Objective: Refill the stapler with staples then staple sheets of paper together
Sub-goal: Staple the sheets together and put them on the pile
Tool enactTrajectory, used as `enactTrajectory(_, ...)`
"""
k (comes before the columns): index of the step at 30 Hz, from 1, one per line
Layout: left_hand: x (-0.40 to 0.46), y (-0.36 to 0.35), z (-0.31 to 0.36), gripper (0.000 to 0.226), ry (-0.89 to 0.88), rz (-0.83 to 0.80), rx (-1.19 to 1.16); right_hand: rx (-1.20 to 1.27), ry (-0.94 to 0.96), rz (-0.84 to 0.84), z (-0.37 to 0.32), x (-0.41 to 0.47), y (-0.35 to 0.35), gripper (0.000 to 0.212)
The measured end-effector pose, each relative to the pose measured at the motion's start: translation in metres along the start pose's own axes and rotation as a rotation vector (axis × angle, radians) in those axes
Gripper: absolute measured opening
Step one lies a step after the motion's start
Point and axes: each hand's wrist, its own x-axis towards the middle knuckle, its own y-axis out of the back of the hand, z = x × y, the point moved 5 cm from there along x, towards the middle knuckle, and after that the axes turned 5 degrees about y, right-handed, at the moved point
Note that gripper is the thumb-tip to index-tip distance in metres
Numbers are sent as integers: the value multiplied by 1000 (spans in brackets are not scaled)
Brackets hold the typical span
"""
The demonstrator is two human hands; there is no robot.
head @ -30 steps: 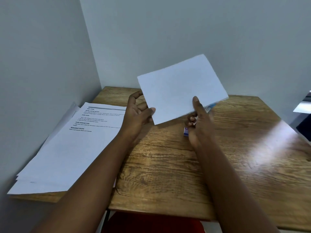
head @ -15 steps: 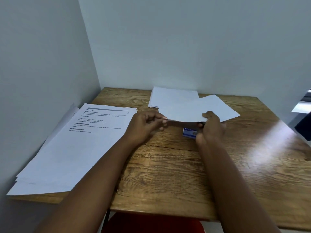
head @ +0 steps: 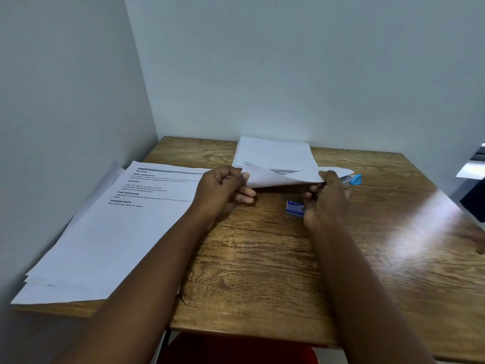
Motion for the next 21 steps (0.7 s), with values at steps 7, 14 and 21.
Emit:
enactTrajectory(7, 7, 6, -9, 12, 126, -47, -183, -48, -9, -112, 1, 0, -5, 51)
enactTrajectory(14, 3, 14, 2, 33, -21, 37, -66, -253, -122, -385, 18, -15, -22, 46)
enactTrajectory(21, 6, 16, 7, 42, -92, 70, -277, -552, -305, -719, 47, -43, -33, 56)
